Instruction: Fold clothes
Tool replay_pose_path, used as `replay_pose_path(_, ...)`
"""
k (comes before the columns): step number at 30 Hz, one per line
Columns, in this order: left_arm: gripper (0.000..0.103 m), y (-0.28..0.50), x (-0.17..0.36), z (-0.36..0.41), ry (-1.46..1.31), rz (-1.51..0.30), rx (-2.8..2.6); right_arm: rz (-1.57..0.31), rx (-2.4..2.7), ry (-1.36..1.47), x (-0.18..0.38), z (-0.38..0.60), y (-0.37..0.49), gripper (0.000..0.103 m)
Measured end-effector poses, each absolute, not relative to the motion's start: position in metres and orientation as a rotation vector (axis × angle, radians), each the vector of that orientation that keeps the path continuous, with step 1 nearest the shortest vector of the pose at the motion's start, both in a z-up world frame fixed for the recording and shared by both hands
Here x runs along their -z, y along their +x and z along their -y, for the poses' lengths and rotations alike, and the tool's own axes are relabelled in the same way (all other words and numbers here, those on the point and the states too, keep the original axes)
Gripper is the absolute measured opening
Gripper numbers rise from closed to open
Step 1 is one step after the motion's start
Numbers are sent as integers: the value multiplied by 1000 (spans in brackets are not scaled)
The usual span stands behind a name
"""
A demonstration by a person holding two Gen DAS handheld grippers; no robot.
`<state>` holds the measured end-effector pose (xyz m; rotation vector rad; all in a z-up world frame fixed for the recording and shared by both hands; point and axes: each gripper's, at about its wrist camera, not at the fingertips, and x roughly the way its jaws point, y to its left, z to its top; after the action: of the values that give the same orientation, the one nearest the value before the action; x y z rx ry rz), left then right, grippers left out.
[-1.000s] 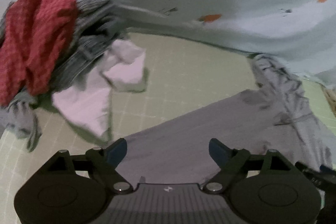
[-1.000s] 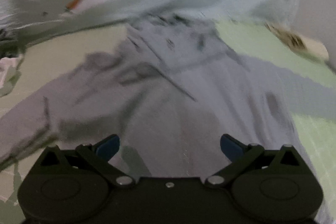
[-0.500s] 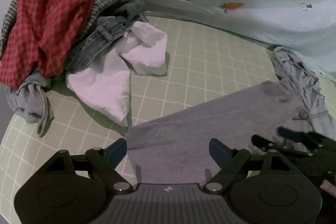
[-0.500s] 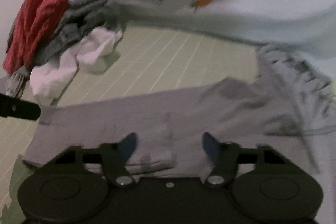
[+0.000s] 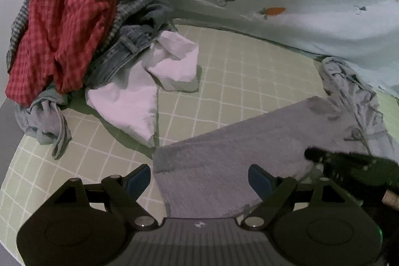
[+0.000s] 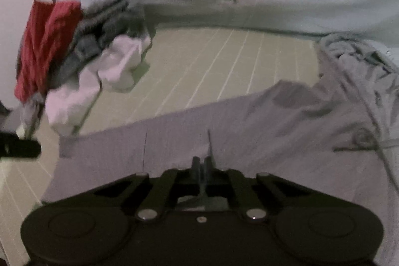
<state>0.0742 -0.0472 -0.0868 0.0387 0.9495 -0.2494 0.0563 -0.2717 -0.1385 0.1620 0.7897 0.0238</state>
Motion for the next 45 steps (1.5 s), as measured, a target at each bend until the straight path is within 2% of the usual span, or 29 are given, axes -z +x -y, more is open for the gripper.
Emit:
replay_pose_path(10, 86, 30, 67, 78, 83, -897, 295, -609, 42, 198, 84, 311, 15, 2)
replay_pose_path(20, 86, -19, 50, 143, 60, -875, 297, -488, 136, 196, 33, 410, -25, 2)
replay_pose_path(27, 86, -39, 45, 192, 53, -854, 273, -481, 244, 239, 38, 511, -61, 2)
replay_pose_path(38, 86, -44, 49, 244, 39, -840, 196, -493, 599, 359, 79, 668, -132, 3)
replay_pose_path(40, 86, -41, 48, 247, 40, -836, 181, -531, 619, 420, 95, 687, -140, 10)
replay_pose_path(41, 86, -39, 48, 248, 40, -834, 174, -550, 620, 439, 104, 692, -142, 27)
replay_pose_path(42, 86, -37, 48, 249, 41, -832, 166, -567, 619, 452, 113, 696, -143, 52)
replay_pose_path(43, 86, -36, 48, 251, 41, -830, 159, -579, 613, 458, 123, 698, -144, 60)
replay_pose_path(45, 86, -32, 47, 253, 42, -826, 144, -607, 599, 481, 143, 701, -147, 63)
